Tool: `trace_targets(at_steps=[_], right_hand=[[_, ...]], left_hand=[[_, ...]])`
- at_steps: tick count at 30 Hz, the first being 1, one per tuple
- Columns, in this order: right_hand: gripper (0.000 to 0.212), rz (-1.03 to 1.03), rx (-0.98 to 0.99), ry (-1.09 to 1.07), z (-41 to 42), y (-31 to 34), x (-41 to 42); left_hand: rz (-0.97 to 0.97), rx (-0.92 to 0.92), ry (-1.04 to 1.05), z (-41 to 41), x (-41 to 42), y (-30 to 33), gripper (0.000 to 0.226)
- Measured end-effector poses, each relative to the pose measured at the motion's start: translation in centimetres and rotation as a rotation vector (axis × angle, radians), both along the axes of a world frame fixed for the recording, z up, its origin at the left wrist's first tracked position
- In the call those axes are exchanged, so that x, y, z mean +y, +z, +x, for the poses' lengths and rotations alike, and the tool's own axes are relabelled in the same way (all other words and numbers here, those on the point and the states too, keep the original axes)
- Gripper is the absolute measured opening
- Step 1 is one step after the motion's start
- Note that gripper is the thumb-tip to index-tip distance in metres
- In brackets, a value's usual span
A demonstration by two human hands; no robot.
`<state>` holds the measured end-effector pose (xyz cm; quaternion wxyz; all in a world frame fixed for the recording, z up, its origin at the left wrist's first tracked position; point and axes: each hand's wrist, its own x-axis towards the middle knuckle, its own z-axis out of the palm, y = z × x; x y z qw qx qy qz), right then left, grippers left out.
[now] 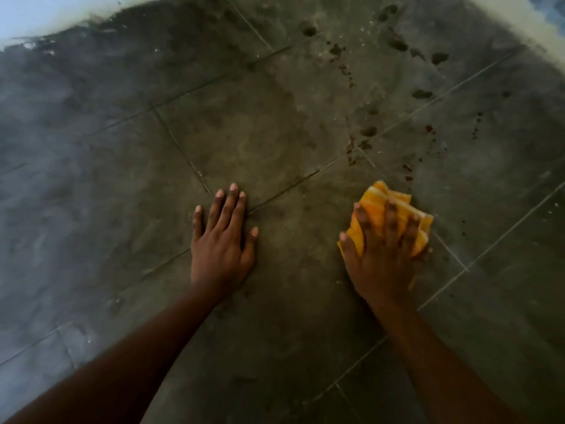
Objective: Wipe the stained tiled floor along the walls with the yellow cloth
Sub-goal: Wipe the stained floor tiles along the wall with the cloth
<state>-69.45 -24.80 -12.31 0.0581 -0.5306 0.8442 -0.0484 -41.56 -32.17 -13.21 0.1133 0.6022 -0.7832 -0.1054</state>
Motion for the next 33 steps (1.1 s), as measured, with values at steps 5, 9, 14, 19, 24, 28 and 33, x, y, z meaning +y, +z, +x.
trace_targets(at_steps=[5, 9, 14, 19, 24, 28, 33], right_hand=[[0.071, -0.006, -0.004, 0.343, 7.4, -0.4, 1.3], [0.068, -0.046, -0.017, 0.574, 6.8, 0.2, 10.5], [0.066, -0.048, 0.104, 0.213, -6.1, -1.5, 7.3], [0.071, -0.037, -0.024, 0.025, -3.1, -1.2, 2.7], [0.067, -0.080, 0.073, 0.542, 0.2, -0.1, 12.3], [0.065, -0.055, 0.110, 0.357, -6.6, -1.0, 12.8], [0.068, -0.037, 0.025, -0.025, -7.6, -1.1, 4.9]], left_hand=[[0.001, 0.003, 0.013, 0.1, 0.2, 0.0, 0.070], [0.023, 0.008, 0.011, 0.2, 0.3, 0.4, 0.069], [0.021, -0.006, 0.026, -0.1, 0.7, 0.1, 0.069], [0.025, -0.014, 0.014, -0.2, 0.6, 0.2, 0.070], [0.036, -0.011, 0.015, -0.3, 0.7, 0.8, 0.070], [0.033, 0.004, 0.005, 0.1, 0.7, 0.5, 0.069], [0.009, -0.005, 0.001, 0.2, 0.5, -0.2, 0.069]])
